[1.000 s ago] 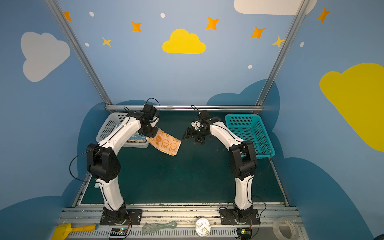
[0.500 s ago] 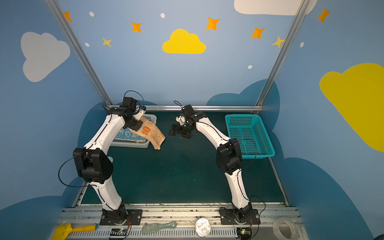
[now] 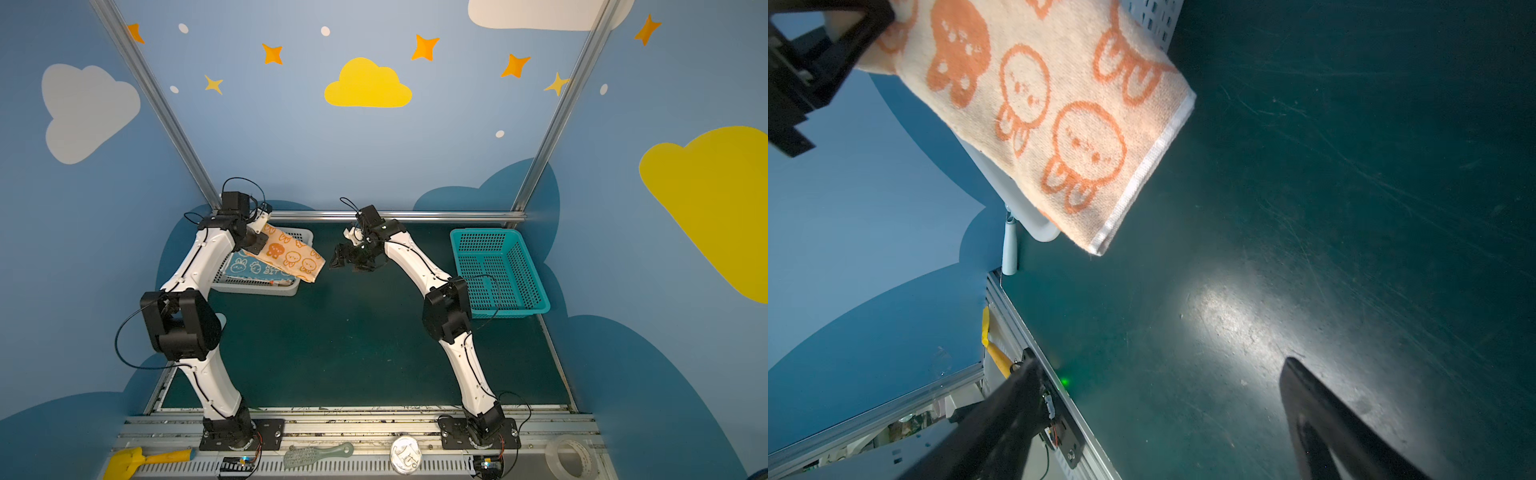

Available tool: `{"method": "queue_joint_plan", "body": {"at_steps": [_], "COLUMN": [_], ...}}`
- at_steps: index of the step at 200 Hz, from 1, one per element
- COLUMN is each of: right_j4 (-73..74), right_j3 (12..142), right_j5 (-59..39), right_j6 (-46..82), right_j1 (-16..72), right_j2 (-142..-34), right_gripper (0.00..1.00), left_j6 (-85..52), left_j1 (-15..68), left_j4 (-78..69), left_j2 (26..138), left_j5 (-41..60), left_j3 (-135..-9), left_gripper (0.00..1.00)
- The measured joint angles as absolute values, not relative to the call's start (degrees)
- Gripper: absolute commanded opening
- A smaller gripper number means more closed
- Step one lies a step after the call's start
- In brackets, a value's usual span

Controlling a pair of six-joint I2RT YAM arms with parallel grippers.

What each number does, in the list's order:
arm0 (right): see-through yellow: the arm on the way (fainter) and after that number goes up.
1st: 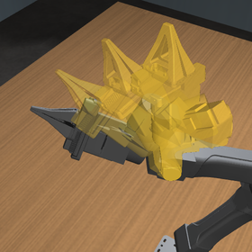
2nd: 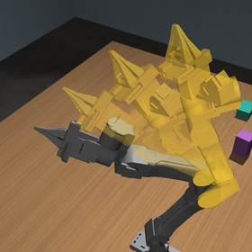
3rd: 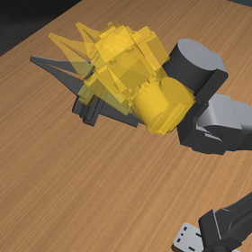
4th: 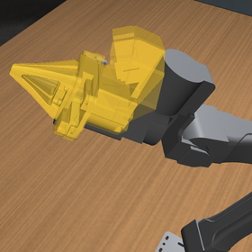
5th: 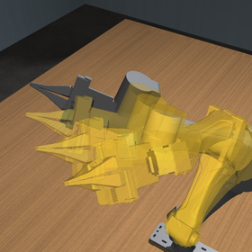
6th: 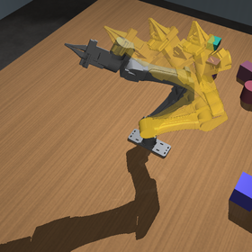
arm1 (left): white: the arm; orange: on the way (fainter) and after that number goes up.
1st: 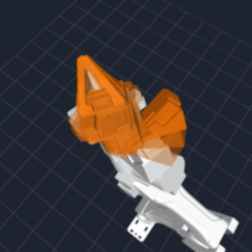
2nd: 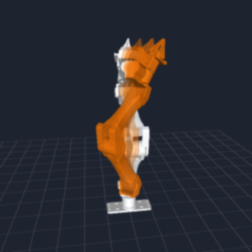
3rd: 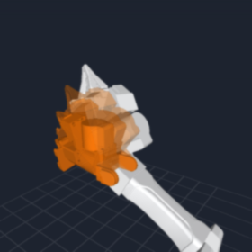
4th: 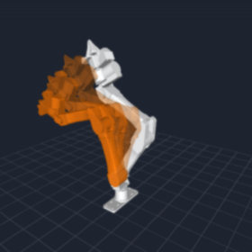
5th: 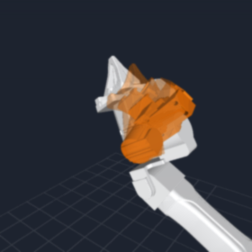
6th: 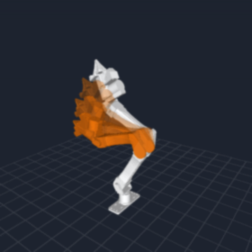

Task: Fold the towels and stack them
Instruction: 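Lay the towel on the blue towel in the white basket with the left gripper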

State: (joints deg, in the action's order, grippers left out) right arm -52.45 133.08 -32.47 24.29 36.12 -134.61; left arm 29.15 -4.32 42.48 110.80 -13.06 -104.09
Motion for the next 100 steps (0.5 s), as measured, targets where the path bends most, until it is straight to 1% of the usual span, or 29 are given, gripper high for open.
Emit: {"method": "queue_joint_plan", "body": {"at_steps": [45, 100], "right_j4": [-51.0, -50.3], "right_j3": [133.1, 133.8], "right_j5": [-32.7, -33.5], "right_j6": [24.1, 24.2], "right_j1": [36.1, 36.1], "right_j2": [-135.2, -136.8], "right_gripper": [0.89, 0.89], "left_j6": [28.7, 27.6], "left_j1": [-7.9, -10.0], "left_j4": [41.8, 39.9], "left_j2": [114.0, 114.4], "left_j5": [-11.2, -9.2], "left_j3": [-104.1, -104.1], "left_gripper": [0.03, 0.03]}}
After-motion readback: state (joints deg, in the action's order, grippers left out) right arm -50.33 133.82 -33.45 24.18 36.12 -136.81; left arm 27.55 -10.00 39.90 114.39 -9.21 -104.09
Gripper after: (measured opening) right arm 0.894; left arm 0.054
